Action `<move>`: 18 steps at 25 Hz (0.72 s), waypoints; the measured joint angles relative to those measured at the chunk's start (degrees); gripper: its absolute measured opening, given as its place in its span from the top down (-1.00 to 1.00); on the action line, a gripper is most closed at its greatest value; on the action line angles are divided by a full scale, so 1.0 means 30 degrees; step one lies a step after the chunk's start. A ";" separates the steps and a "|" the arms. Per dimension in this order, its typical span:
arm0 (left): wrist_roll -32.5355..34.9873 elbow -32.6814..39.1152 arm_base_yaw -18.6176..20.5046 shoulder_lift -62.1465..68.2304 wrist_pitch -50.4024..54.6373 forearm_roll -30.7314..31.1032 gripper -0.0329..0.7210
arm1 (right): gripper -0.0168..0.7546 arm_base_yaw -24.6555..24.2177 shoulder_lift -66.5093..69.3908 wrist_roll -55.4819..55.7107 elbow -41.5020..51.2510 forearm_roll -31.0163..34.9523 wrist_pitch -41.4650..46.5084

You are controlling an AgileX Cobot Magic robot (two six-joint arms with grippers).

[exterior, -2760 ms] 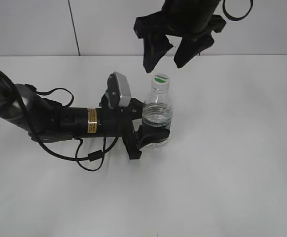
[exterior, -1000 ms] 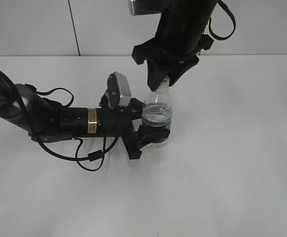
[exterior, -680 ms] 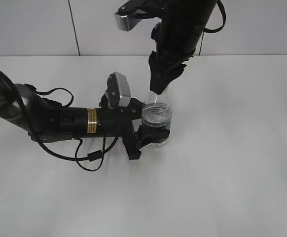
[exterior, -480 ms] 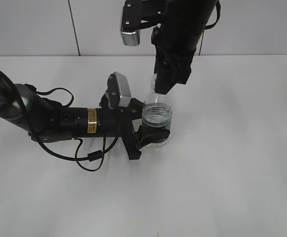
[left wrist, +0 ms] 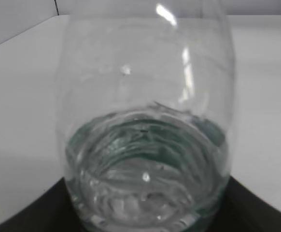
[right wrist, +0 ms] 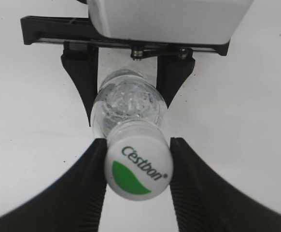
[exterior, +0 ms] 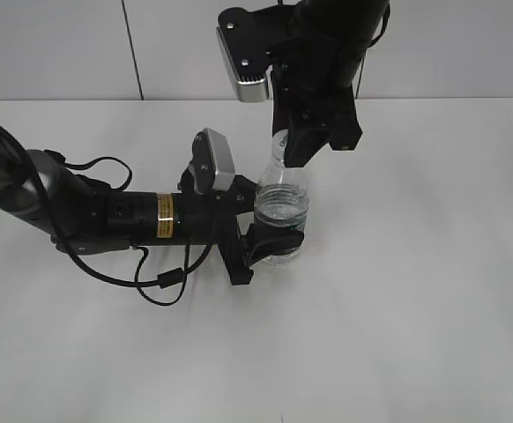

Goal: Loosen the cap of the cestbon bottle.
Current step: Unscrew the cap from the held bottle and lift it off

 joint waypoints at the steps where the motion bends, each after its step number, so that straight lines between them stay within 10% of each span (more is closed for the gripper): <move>1: 0.0000 0.0000 0.0000 0.0000 0.0000 0.0000 -0.18 | 0.17 0.0000 0.0000 0.0000 0.0000 0.0000 0.0000; 10: -0.0045 0.0000 0.0000 0.0000 0.0000 0.0000 -0.18 | -0.34 0.0016 0.0000 0.0692 0.0000 -0.0086 0.0000; 18: -0.0060 0.0000 0.0000 0.0000 0.0018 -0.0017 -0.18 | -0.41 0.0016 -0.1583 0.4860 0.0018 0.0382 0.0000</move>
